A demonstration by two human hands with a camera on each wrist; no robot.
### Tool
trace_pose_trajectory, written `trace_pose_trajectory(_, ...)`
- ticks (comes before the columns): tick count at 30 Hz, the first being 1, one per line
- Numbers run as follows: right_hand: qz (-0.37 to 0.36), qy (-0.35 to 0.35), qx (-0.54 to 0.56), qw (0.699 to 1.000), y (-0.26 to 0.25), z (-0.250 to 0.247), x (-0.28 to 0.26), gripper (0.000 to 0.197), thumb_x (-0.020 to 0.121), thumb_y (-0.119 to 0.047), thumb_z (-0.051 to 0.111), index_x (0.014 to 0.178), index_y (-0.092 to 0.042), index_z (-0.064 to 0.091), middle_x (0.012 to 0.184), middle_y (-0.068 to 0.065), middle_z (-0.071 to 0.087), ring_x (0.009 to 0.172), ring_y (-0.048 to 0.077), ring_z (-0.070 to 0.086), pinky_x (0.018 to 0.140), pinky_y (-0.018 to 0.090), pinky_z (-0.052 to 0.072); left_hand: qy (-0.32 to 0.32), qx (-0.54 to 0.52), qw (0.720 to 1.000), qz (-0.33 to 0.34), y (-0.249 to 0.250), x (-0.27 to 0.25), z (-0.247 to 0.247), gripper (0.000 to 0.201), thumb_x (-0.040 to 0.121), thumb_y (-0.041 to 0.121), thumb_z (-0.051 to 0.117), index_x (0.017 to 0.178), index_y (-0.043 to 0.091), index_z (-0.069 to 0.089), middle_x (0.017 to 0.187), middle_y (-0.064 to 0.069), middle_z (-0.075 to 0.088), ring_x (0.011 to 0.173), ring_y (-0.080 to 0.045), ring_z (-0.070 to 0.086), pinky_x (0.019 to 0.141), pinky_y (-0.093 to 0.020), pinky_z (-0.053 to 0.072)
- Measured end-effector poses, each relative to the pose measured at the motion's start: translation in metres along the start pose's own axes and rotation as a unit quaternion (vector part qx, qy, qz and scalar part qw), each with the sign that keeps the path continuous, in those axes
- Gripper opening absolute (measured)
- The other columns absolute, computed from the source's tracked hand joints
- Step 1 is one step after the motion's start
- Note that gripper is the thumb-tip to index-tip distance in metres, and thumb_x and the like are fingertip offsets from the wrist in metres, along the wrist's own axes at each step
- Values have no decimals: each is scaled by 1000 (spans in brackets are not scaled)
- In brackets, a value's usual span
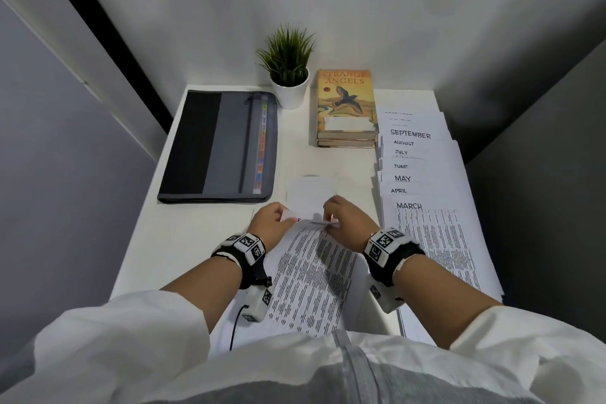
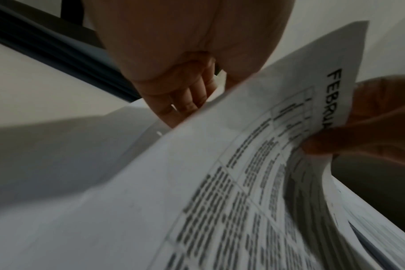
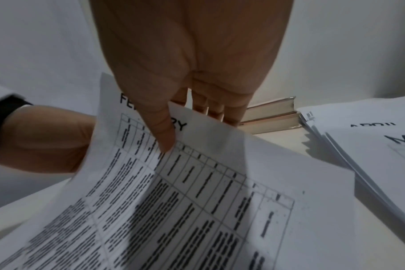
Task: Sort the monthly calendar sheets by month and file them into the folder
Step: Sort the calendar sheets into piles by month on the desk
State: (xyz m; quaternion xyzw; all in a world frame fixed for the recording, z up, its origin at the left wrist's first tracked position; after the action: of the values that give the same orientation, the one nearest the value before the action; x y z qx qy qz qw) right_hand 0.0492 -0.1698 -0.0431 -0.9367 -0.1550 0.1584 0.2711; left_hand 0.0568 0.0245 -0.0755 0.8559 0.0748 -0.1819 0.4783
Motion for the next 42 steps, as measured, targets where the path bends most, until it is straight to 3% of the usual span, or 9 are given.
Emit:
trace_pose_trajectory(4, 12, 0, -9, 1000, 0, 5, 1, 5, 85, -14, 65, 89, -16, 62, 109, 3, 62, 101, 21, 56, 85, 37, 49, -58, -37, 998, 12, 1, -9, 3, 18, 79, 7, 76, 88, 13, 61, 84, -3, 72, 73, -11, 64, 70, -25, 52)
trace_pose_trajectory(10, -2, 26, 18, 999, -10, 13, -8, 22, 89, -15, 61, 111, -16, 60, 97, 4, 69, 88, 23, 63, 74, 34, 50, -108, -13, 994, 24, -1, -14, 1, 19, 77, -1, 70, 84, 16, 66, 76, 6, 72, 74, -10, 66, 69, -22, 54)
trace_pose_trajectory(17, 9, 47, 28, 998, -9, 18, -22, 8, 86, -11, 65, 90, -13, 71, 91, 4, 71, 85, 22, 64, 69, 29, 50, 82, -37, 996, -27, -15, -5, -27, 16, 91, 10, 53, 97, 12, 68, 98, 0, 67, 92, -15, 60, 84, -28, 47)
trace_pose_trajectory(23, 15, 51, 40, 998, -7, 26, -30, 17, 77, 3, 61, 83, -11, 67, 88, 2, 68, 84, 26, 62, 65, 33, 48, 28, -51, 996, -60, -22, -5, -21, 25, 86, 1, 57, 110, 7, 61, 75, 0, 54, 73, -16, 52, 65, -23, 44)
trace_pose_trajectory(26, 6, 47, 44, 998, -9, 28, -32, 18, 74, 6, 60, 80, -12, 61, 101, 2, 65, 97, 26, 59, 73, 35, 50, -31, -35, 998, -52, -19, -10, -17, 11, 85, 9, 65, 86, -1, 62, 72, -14, 55, 71, -19, 51, 70, -31, 41)
trace_pose_trajectory(30, 8, 32, 37, 999, -8, 31, -30, 17, 76, 4, 62, 81, -12, 60, 131, 2, 58, 121, 19, 50, 89, 34, 48, -141, -2, 988, -61, -11, -21, -11, 12, 71, 0, 57, 60, 0, 52, 64, -4, 48, 65, -18, 37, 66, -28, 29)
trace_pose_trajectory(33, 29, 11, 24, 999, -6, 33, -29, 19, 79, 1, 57, 91, -12, 64, 106, 5, 66, 100, 26, 58, 77, 36, 50, -101, -10, 993, -63, -8, -19, -16, 30, 75, -10, 49, 85, 1, 75, 87, 1, 65, 71, -14, 53, 64, -20, 40)
trace_pose_trajectory(37, 27, 21, 34, 999, -6, 34, -32, 18, 80, 0, 57, 91, -12, 65, 93, 5, 68, 87, 24, 60, 69, 31, 47, 51, 27, 998, -30, -12, -13, -31, 34, 87, -5, 49, 110, 9, 69, 112, 2, 58, 104, -12, 52, 95, -25, 41)
trace_pose_trajectory(42, 23, 30, 47, 998, -8, 33, -33, 17, 79, 1, 58, 88, -11, 66, 90, 4, 70, 83, 24, 62, 67, 30, 48, 29, -45, 995, -87, -23, -10, -27, 30, 85, 5, 63, 115, 12, 60, 80, 5, 54, 82, -16, 56, 77, -25, 43)
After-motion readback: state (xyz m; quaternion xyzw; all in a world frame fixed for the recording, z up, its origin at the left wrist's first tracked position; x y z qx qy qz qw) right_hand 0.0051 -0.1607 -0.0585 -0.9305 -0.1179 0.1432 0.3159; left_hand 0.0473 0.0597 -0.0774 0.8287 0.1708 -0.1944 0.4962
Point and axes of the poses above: each hand's wrist, its own x-axis towards the middle knuckle, its own z-axis out of the palm, y = z × x, the point moved 3 cm from there along x, towards the middle knuckle
